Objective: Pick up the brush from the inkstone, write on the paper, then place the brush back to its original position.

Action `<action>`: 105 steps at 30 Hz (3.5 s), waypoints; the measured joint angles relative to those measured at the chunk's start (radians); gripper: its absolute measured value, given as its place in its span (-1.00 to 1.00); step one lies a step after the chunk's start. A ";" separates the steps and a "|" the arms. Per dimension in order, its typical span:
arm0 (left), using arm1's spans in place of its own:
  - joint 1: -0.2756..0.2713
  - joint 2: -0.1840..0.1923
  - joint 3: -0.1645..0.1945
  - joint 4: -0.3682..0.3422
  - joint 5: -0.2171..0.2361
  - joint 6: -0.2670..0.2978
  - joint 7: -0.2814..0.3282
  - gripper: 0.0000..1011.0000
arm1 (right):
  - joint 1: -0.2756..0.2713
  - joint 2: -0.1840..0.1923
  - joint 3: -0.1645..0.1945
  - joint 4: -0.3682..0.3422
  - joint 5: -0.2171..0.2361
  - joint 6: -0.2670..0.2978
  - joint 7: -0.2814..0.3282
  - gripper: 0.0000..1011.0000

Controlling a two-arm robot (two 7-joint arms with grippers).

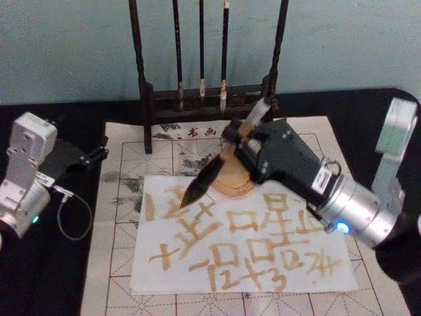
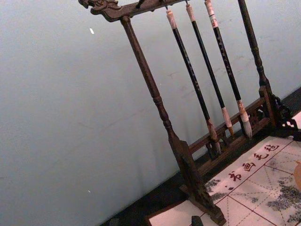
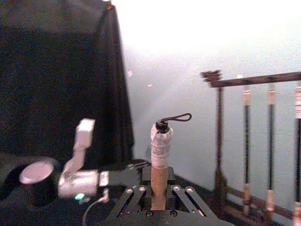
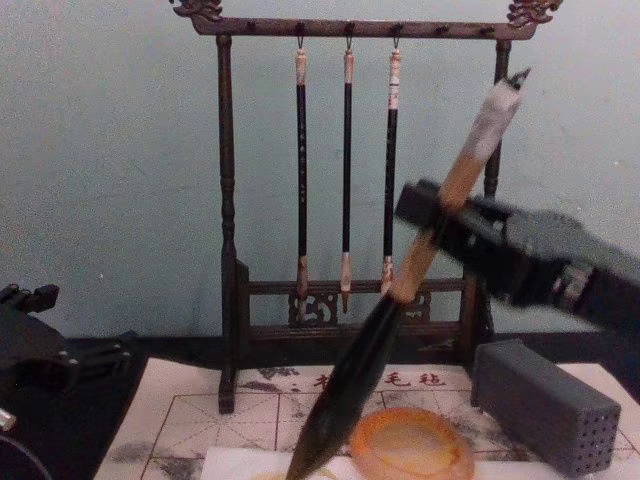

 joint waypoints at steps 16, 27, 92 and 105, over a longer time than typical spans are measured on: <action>0.000 0.000 0.000 0.000 0.000 0.000 0.000 0.98 | 0.062 -0.059 0.090 0.027 0.118 0.163 -0.210 -0.65; 0.000 0.000 0.000 0.000 0.000 0.000 0.000 0.98 | 0.119 -0.107 0.129 0.098 0.170 0.288 -0.374 -0.65; 0.000 0.000 0.000 0.000 0.000 0.000 0.000 0.98 | 0.208 -0.159 0.130 0.261 0.510 0.462 -0.719 -0.65; 0.000 0.000 0.000 0.000 0.000 0.000 0.000 0.98 | 0.222 -0.156 0.107 0.285 0.546 0.447 -0.749 -0.65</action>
